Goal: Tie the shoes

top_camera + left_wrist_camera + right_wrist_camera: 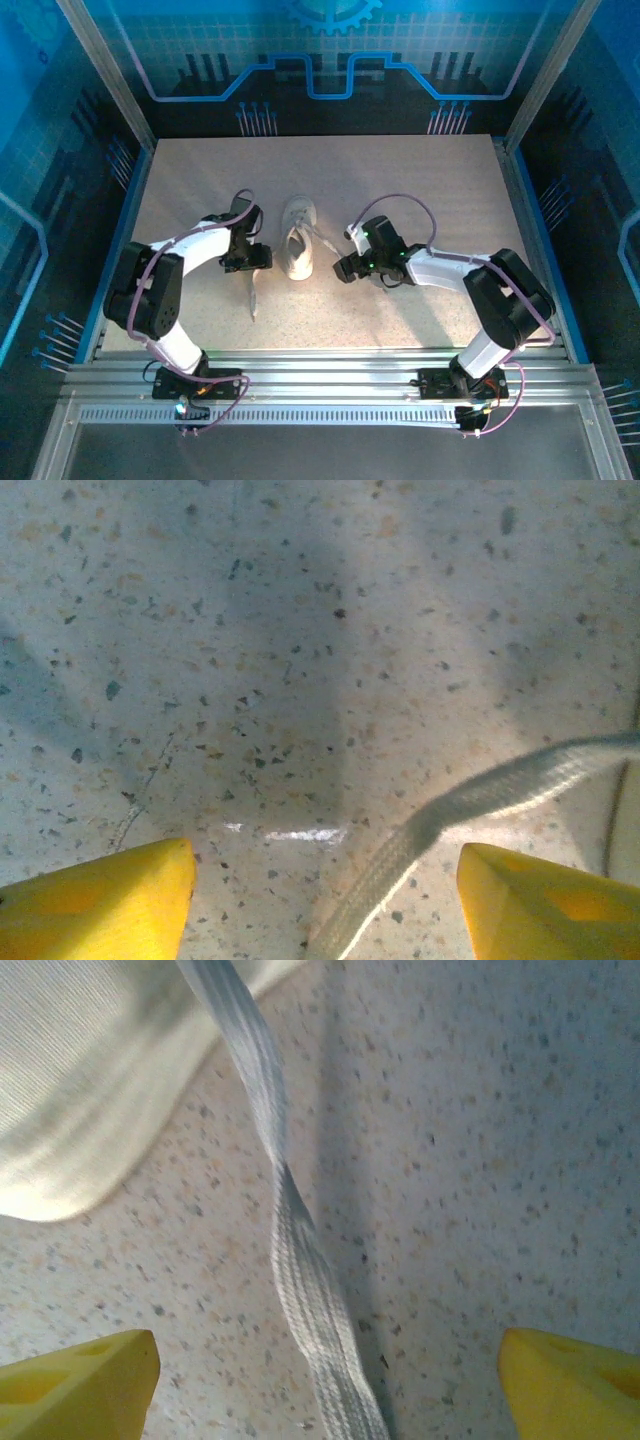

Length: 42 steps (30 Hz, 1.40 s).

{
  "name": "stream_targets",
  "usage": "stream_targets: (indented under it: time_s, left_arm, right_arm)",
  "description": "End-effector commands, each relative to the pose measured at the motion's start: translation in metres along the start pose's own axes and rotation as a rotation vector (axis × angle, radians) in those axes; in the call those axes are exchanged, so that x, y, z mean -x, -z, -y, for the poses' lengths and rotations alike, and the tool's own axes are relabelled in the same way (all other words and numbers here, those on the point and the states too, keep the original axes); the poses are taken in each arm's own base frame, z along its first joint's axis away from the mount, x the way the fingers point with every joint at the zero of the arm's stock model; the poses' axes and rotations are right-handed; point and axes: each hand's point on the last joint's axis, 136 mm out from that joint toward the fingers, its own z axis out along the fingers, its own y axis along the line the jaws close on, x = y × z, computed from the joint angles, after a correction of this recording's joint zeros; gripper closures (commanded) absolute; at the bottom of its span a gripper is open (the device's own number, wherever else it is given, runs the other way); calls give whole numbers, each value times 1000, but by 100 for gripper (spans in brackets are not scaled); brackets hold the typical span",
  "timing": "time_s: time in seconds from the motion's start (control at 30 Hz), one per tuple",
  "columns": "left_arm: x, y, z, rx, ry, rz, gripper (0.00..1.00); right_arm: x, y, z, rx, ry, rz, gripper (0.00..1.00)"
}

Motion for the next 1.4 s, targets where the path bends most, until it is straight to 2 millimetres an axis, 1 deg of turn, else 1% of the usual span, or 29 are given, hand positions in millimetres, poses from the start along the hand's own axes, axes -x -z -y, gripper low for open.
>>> stream_targets:
  time_s: [0.0, 0.07, 0.1, 0.2, 0.27, 0.3, 0.37, 0.47, 0.57, 0.6, 0.63, 0.7, 0.8, 0.9, 0.97, 1.07, 1.13, 1.2, 1.27, 1.37]
  left_arm:
    - [-6, -1, -3, 32, 24, -38, 45]
    - [-6, 2, -3, 27, 23, -28, 60]
    - [-5, 4, -3, 25, 23, -21, 68]
    - [-3, 16, -1, 14, 8, -2, 87]
    - [1, 27, 2, -1, -5, 16, 98]
    - [4, 35, 4, -12, -10, 30, 100]
    - [13, 52, 11, -42, -22, 64, 100]
    - [31, 84, 24, -98, -36, 131, 100]
    - [52, 120, 40, -169, -43, 208, 100]
    - [59, 131, 46, -194, -41, 232, 100]
    - [64, 141, 52, -224, -39, 252, 100]
    - [77, 163, 68, -308, -26, 297, 100]
    - [94, 191, 91, -434, -14, 362, 100]
    - [105, 212, 112, -540, -27, 396, 100]
    - [109, 218, 125, -579, -47, 395, 100]
    - [113, 221, 144, -628, -77, 380, 100]
    - [115, 219, 156, -653, -94, 370, 100]
    - [121, 210, 162, -653, -87, 357, 100]
    - [127, 202, 165, -651, -66, 339, 100]
    - [132, 199, 179, -698, -62, 311, 100]
  right_arm:
    - [-35, -11, 9, -80, -51, -145, 19]
    - [-46, -13, 18, -147, -73, -194, 31]
    - [-50, -14, 21, -163, -84, -207, 40]
    - [-54, -15, 26, -193, -98, -210, 70]
    - [-52, -13, 28, -205, -100, -200, 85]
    - [-50, -11, 28, -203, -95, -189, 91]
    - [-40, -6, 26, -199, -86, -156, 100]
    - [-20, 8, 25, -195, -72, -99, 100]
    - [6, 22, 20, -136, -82, -49, 100]
    - [12, 27, 20, -122, -91, -41, 100]
    - [26, 32, 19, -105, -100, -17, 100]
    - [43, 40, 16, -53, -123, 10, 100]
    - [62, 47, 9, 29, -163, 38, 100]
    - [83, 52, 2, 97, -195, 74, 100]
    - [95, 55, 1, 122, -218, 98, 100]
    - [110, 60, 7, 140, -266, 125, 100]
    - [119, 62, 13, 146, -297, 145, 100]
    - [128, 63, 19, 171, -335, 160, 100]
    - [134, 63, 19, 208, -366, 162, 100]
    - [139, 65, 18, 254, -402, 170, 100]
